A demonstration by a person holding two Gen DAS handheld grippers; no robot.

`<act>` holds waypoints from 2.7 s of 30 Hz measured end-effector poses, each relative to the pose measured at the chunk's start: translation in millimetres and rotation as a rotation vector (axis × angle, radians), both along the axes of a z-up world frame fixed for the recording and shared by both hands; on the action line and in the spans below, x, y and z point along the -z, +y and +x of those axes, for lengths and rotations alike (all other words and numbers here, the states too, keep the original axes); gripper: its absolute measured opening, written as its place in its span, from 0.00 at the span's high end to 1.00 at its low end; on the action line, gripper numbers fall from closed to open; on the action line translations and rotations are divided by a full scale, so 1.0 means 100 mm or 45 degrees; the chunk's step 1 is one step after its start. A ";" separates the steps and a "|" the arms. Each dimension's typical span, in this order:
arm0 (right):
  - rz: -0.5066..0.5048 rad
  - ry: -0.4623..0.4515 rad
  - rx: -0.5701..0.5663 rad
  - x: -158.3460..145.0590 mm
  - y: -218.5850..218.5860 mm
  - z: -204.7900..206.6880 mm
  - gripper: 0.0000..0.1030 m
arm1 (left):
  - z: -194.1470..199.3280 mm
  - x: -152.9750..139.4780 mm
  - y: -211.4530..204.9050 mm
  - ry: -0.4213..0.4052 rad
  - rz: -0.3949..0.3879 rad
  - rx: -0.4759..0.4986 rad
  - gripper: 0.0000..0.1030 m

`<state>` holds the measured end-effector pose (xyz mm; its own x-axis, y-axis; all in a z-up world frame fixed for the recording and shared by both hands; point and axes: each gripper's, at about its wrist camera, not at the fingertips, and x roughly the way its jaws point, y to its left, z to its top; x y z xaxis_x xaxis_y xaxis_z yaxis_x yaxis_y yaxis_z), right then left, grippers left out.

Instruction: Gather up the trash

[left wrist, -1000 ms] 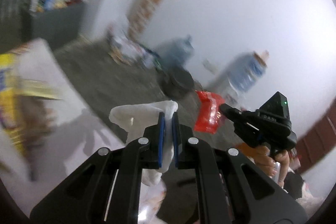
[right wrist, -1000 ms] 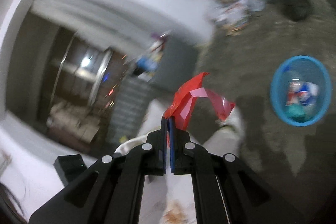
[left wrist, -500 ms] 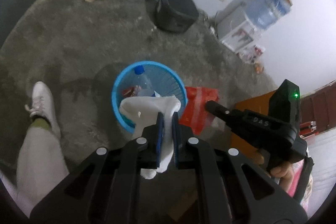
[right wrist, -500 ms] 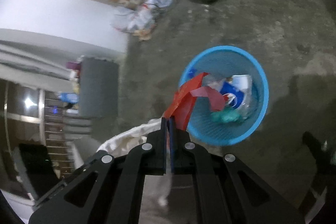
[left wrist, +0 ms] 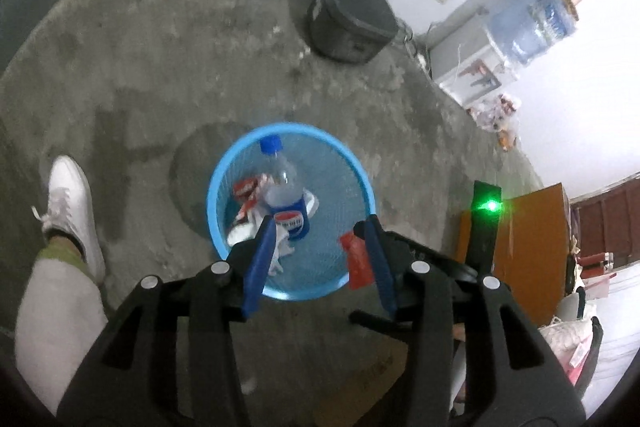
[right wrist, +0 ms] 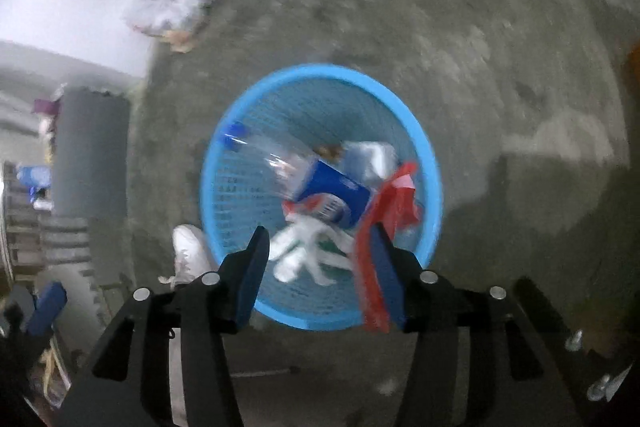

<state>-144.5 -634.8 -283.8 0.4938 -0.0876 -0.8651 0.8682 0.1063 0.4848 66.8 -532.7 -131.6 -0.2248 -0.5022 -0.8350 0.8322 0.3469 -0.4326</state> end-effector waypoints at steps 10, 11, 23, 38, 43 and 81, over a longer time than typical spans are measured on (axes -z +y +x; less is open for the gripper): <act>-0.043 0.068 -0.049 -0.12 -0.08 0.12 0.36 | 0.03 -0.86 0.66 -0.135 -0.192 -0.072 0.51; -0.074 0.052 -0.053 -0.19 -0.06 0.11 0.36 | 0.05 -0.97 0.78 -0.147 -0.217 -0.085 0.50; -0.453 -0.240 -0.358 -1.77 0.72 0.45 0.36 | 0.17 -1.82 2.40 -0.224 -0.425 -0.309 0.45; -0.603 -0.593 -0.954 -3.14 2.56 1.49 0.36 | 0.68 -2.01 5.10 -0.508 -0.493 -0.900 0.45; -0.578 -0.640 -1.173 -3.24 3.24 1.98 0.38 | 1.00 -1.85 5.88 -0.485 -0.440 -1.134 0.45; -0.581 -0.192 -1.709 -2.19 5.10 3.52 0.69 | 1.93 -0.79 6.08 -0.436 0.031 -0.974 0.69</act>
